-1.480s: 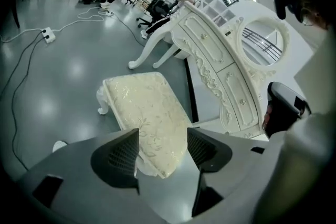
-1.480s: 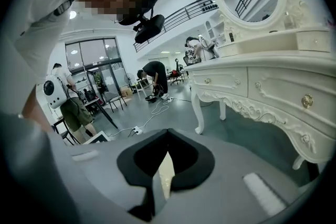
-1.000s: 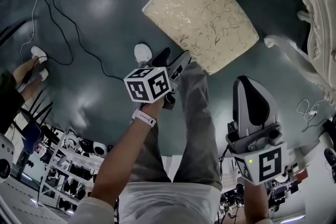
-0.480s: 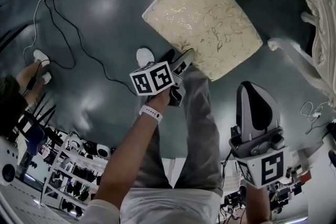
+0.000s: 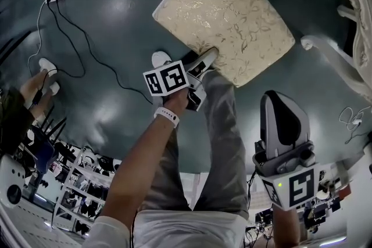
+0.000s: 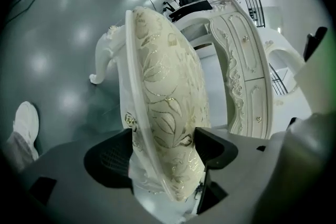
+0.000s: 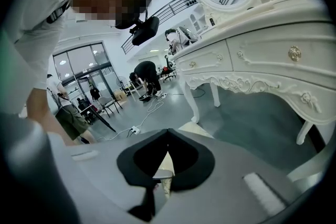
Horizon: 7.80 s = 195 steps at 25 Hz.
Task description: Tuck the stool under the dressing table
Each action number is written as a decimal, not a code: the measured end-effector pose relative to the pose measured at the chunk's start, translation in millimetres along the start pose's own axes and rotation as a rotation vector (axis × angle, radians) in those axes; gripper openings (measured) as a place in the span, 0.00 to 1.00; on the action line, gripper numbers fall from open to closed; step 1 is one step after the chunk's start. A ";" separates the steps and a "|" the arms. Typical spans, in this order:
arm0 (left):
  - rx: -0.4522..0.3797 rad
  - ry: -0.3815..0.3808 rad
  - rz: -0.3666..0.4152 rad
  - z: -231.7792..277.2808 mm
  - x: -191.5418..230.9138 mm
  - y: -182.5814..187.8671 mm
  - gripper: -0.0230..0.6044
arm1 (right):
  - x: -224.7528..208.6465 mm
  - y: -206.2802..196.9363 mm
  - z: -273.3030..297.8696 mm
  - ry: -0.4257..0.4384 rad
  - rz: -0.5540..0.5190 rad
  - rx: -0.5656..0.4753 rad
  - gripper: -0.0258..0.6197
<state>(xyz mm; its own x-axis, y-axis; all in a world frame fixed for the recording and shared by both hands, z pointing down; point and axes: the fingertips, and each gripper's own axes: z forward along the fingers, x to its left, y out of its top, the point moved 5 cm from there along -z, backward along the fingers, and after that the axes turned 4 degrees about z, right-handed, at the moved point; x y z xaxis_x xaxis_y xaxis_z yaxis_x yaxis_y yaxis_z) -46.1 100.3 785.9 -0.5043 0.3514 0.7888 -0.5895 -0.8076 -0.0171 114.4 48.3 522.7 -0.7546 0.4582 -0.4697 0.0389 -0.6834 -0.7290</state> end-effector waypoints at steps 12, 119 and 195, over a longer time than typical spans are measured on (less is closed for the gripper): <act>-0.013 0.011 0.040 2.6 -1.4 3.5 0.60 | -1.2 1.7 -0.1 0.003 -0.003 -0.015 0.06; -0.132 -0.225 0.106 315.6 -235.0 132.0 0.61 | -123.4 21.6 -75.0 -0.190 0.153 -0.127 0.06; -0.362 -0.254 1.071 -489.8 -469.6 77.6 0.05 | 278.9 236.6 -197.1 -0.209 -0.249 -0.370 0.05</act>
<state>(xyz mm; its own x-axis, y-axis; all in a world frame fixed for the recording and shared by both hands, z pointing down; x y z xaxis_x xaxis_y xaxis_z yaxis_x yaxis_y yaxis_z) -164.1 104.6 113.2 -0.7375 -0.5689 0.3639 -0.1041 -0.4367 -0.8936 42.2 126.4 121.0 -0.8842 0.4326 -0.1763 0.0421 -0.3022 -0.9523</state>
